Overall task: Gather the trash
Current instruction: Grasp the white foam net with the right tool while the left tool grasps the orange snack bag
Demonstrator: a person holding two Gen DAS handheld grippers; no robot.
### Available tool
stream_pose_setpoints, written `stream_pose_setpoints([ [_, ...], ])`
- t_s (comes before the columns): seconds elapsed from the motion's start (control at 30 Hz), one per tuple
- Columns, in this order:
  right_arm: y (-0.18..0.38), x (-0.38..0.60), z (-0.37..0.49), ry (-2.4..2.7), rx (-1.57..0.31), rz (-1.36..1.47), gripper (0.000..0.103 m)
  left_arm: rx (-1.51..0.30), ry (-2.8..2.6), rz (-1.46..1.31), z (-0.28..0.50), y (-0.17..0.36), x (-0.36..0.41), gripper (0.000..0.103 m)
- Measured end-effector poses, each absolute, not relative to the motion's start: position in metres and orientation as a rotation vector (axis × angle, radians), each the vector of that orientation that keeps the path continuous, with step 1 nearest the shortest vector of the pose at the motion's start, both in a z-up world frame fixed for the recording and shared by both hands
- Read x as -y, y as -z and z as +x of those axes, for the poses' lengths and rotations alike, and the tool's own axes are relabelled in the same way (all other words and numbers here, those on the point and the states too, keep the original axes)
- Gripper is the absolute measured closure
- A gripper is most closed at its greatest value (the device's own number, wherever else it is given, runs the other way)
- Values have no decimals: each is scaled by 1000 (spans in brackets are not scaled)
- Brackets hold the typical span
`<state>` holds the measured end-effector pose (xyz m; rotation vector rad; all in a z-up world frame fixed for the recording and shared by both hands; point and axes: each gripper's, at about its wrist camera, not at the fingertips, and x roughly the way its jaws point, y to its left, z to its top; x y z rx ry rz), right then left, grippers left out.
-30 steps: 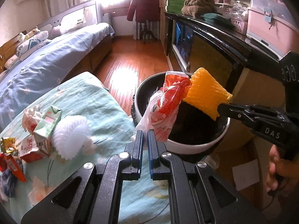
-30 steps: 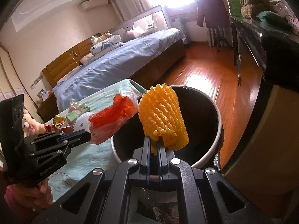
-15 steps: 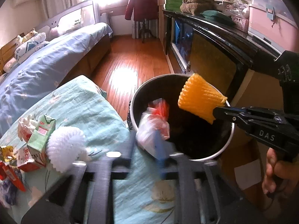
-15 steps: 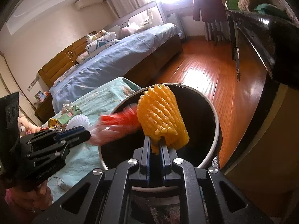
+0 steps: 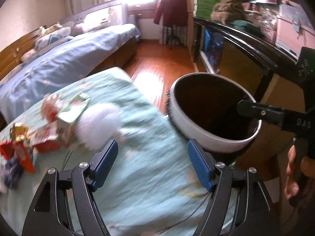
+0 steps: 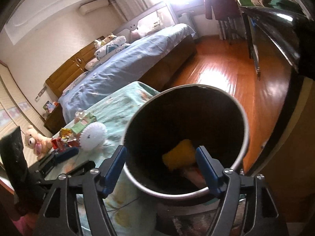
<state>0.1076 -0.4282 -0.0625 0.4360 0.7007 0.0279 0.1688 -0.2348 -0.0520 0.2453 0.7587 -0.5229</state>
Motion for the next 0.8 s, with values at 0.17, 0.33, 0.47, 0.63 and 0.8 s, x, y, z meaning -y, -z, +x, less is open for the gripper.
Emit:
stream_pose_setpoints([
  [0.17,59,404,110,-74,-691,426,25,-782,444,176,168,60,193,28],
  [0.33,58,377,114,-126,-700,398,25,-790,377,134,166,64,159,28],
  [0.47,60,353,118,-165,-713,365,25,-792,324,104,162,66,132,28],
  [0.63,65,329,125,-212,-739,336,25,-794,269,67,159,67,108,28],
  [0.8,68,304,133,-254,-750,305,21,-796,208,32,160,69,80,28],
])
